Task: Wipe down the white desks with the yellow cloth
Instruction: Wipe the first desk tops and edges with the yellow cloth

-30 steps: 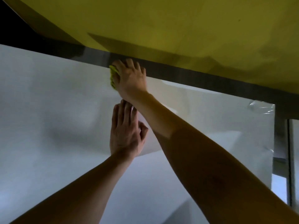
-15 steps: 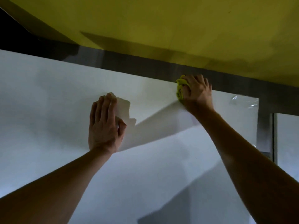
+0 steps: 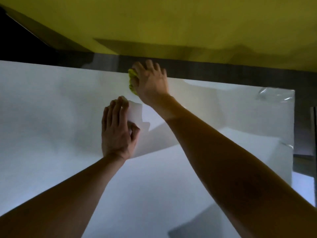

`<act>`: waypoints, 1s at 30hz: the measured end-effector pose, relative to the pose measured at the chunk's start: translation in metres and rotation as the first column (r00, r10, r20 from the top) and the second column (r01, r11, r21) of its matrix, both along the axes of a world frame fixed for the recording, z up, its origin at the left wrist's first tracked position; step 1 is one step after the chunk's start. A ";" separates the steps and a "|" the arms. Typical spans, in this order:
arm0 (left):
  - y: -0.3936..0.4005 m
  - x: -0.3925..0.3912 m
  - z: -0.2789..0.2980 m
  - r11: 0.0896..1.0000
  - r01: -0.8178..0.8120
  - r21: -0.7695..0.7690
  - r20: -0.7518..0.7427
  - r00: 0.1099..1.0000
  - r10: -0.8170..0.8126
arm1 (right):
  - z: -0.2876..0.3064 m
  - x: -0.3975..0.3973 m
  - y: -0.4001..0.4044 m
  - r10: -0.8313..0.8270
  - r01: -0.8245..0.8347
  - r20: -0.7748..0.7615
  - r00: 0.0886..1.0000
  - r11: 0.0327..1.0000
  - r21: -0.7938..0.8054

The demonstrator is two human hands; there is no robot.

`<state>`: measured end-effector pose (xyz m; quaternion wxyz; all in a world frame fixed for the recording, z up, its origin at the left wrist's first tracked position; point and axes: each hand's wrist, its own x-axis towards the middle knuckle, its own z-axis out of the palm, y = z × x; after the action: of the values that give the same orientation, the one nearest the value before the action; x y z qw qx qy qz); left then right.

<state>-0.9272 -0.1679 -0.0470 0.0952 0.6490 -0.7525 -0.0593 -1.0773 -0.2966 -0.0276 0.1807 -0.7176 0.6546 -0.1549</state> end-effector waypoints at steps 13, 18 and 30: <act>0.005 -0.004 0.011 0.999 0.037 -0.003 -0.052 0.998 -0.037 | 0.010 -0.213 0.074 -0.445 0.447 -0.163 0.880 0.894 -0.028; 0.007 -0.006 0.006 0.979 0.200 -0.044 -0.051 0.978 -0.202 | 0.007 -0.139 0.060 -0.285 0.284 -0.144 0.948 0.958 -0.024; 0.019 -0.092 0.019 0.900 0.436 0.005 -0.099 0.896 -0.433 | 0.009 -0.154 0.051 -0.176 0.177 -0.028 0.984 0.984 0.023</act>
<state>-1.0195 -0.1494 -0.0283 0.1070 0.4622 -0.8721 -0.1201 -1.2314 -0.2460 -0.0181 0.1669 -0.6564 0.7197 -0.1527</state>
